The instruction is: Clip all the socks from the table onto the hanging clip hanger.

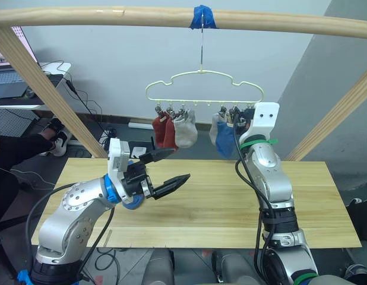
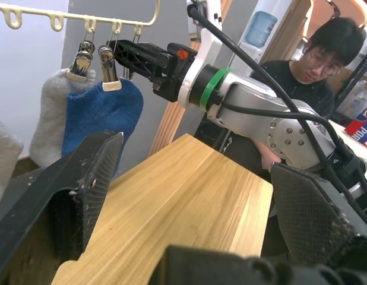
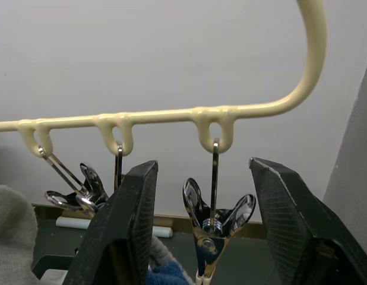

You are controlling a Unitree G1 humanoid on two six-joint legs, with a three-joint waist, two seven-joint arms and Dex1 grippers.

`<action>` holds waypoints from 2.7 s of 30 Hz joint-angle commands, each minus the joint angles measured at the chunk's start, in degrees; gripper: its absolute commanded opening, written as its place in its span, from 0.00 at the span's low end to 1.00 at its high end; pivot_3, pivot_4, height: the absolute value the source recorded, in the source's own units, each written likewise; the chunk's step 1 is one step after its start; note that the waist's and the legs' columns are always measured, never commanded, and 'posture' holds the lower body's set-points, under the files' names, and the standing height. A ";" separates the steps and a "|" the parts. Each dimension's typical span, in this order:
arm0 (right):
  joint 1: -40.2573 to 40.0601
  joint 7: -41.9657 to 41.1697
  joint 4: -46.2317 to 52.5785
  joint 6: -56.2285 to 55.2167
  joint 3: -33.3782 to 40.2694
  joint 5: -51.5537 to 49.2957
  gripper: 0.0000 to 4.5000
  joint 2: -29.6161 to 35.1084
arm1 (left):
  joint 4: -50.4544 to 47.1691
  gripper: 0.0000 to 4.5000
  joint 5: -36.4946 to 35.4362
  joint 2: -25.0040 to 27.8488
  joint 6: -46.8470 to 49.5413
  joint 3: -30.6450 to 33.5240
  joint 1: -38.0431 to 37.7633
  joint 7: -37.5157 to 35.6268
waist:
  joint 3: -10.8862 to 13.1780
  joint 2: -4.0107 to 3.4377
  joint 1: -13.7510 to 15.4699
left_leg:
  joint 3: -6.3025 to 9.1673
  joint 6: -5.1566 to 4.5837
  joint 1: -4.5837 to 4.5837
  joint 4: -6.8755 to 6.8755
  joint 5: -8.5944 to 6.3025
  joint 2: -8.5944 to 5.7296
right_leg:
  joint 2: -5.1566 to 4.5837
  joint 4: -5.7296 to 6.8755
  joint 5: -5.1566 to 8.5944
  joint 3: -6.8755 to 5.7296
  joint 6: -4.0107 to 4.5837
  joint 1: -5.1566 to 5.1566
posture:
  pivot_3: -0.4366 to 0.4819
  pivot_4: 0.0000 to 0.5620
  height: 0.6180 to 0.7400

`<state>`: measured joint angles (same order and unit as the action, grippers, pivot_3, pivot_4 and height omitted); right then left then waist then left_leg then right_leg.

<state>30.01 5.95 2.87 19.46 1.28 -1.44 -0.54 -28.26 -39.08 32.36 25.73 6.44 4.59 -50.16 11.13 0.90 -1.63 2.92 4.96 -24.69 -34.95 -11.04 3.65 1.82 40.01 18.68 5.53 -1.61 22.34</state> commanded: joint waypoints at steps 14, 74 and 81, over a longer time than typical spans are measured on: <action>2.31 0.04 -0.33 -2.42 1.29 -0.49 0.00 -1.28 | -1.96 1.00 0.36 -0.05 -1.34 -0.78 -1.33 0.73 | 0.00 0.00 0.09 | 0.00 0.00 0.00 0.00 0.00 0.00 | 0.00 0.02 0.00 0.00 0.00 0.00 | 0.59 0.30 1.00; 14.24 -23.89 5.70 55.82 18.86 -44.09 0.00 21.34 | 39.42 0.01 18.86 -3.17 -7.40 -4.67 9.73 -6.05 | -0.06 -0.15 -1.32 | 0.00 -0.02 0.00 -0.04 0.00 0.02 | 0.03 0.10 0.00 -0.02 0.00 -0.01 | 0.48 0.33 1.00; 17.02 -21.90 4.89 63.79 23.83 -48.41 0.00 19.81 | 16.67 0.01 13.05 -3.78 -6.93 -8.90 10.60 -10.87 | -0.04 -0.16 -1.19 | -0.04 -0.02 0.00 -0.05 0.00 -0.01 | 0.03 0.05 0.00 0.03 0.00 -0.03 | 0.48 0.34 1.00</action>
<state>44.48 -16.44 6.55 81.15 22.03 -46.77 19.65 -8.10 -25.84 29.05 19.96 -0.61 14.78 -60.56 11.09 0.74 -2.82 2.87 4.94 -24.69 -35.00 -11.05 3.64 1.85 40.05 18.67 5.56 -1.61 22.31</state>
